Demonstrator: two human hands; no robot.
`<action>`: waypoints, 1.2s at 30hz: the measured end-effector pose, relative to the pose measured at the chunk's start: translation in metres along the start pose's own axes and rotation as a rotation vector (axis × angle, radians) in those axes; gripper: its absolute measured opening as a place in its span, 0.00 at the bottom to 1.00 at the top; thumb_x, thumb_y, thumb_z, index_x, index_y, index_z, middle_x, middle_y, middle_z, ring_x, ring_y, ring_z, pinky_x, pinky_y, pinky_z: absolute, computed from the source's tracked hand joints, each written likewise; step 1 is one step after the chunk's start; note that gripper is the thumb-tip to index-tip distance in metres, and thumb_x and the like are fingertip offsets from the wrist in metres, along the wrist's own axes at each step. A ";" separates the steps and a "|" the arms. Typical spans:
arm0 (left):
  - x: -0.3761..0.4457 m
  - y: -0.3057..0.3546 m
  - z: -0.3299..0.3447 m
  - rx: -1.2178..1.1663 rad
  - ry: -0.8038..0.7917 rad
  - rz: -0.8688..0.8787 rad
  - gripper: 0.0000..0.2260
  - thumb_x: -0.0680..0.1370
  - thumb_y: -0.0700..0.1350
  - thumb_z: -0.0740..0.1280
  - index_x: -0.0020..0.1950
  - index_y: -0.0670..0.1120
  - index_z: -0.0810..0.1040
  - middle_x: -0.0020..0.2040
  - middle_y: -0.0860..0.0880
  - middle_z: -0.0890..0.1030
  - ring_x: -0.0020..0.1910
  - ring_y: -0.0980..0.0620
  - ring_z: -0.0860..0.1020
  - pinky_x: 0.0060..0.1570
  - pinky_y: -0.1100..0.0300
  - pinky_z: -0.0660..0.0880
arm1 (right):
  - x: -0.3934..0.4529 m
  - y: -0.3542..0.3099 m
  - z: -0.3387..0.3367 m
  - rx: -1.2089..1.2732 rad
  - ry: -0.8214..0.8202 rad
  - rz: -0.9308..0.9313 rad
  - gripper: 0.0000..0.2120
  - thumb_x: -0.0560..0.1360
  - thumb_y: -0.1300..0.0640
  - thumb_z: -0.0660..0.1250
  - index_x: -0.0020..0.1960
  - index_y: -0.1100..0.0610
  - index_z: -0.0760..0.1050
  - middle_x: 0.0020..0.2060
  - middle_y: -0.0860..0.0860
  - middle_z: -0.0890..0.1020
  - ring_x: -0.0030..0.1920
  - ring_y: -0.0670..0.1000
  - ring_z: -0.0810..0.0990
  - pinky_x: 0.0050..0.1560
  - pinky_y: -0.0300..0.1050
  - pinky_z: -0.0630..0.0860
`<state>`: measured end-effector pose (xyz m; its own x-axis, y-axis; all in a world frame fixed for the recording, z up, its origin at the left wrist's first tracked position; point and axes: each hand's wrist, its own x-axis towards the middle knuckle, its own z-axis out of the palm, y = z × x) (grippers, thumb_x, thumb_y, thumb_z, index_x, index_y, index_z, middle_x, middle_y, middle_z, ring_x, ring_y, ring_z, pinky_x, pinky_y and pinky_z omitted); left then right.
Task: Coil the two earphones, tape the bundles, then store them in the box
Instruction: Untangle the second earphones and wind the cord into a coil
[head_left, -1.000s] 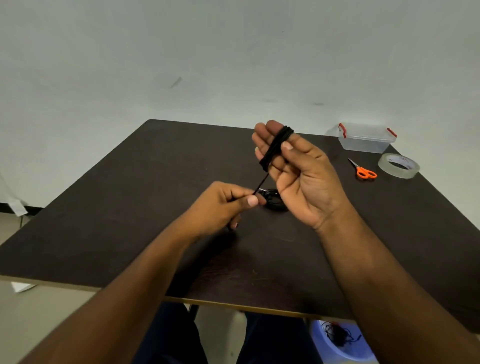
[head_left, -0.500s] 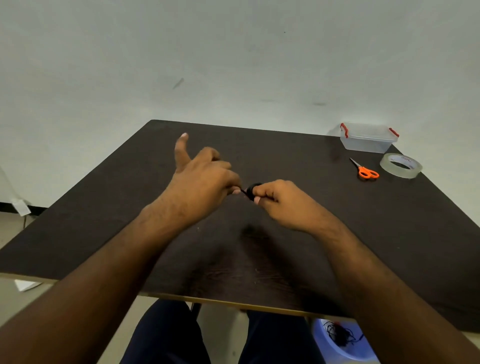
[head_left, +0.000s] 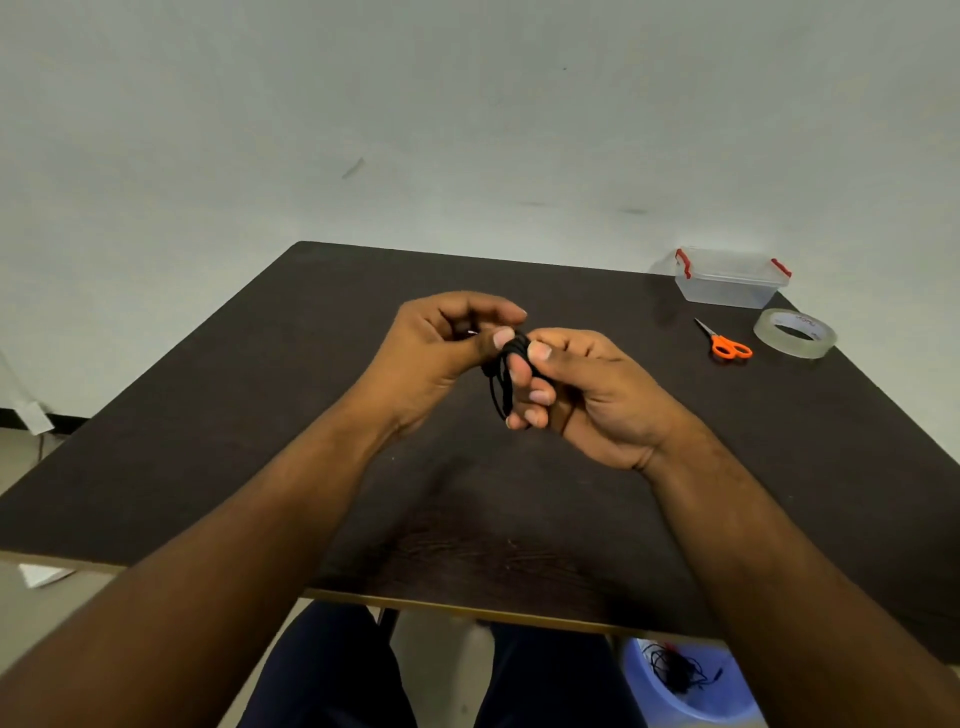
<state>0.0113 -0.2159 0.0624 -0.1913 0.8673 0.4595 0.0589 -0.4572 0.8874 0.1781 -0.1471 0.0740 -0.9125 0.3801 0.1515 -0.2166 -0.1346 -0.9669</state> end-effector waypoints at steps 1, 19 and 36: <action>-0.002 -0.005 0.003 -0.040 0.018 -0.023 0.07 0.73 0.41 0.71 0.49 0.49 0.83 0.39 0.51 0.84 0.40 0.55 0.82 0.44 0.62 0.77 | 0.000 0.001 -0.001 -0.003 0.010 -0.008 0.12 0.78 0.57 0.61 0.41 0.60 0.79 0.27 0.50 0.72 0.28 0.48 0.73 0.40 0.45 0.79; -0.037 -0.023 0.007 0.175 0.116 -0.214 0.26 0.75 0.33 0.70 0.71 0.47 0.71 0.51 0.49 0.84 0.53 0.54 0.81 0.50 0.64 0.77 | 0.022 0.010 -0.008 -0.133 0.176 0.196 0.13 0.81 0.60 0.60 0.44 0.65 0.78 0.27 0.52 0.74 0.29 0.49 0.74 0.39 0.44 0.79; -0.035 -0.034 0.014 0.242 0.223 0.032 0.11 0.75 0.34 0.69 0.49 0.49 0.83 0.43 0.54 0.85 0.46 0.57 0.83 0.47 0.67 0.76 | 0.021 0.013 -0.003 -0.312 0.172 0.192 0.13 0.80 0.61 0.60 0.43 0.63 0.81 0.31 0.55 0.81 0.35 0.52 0.81 0.43 0.43 0.80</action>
<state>0.0294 -0.2284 0.0164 -0.3935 0.7765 0.4921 0.2947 -0.4005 0.8676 0.1576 -0.1379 0.0637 -0.8491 0.5260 -0.0493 0.0926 0.0563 -0.9941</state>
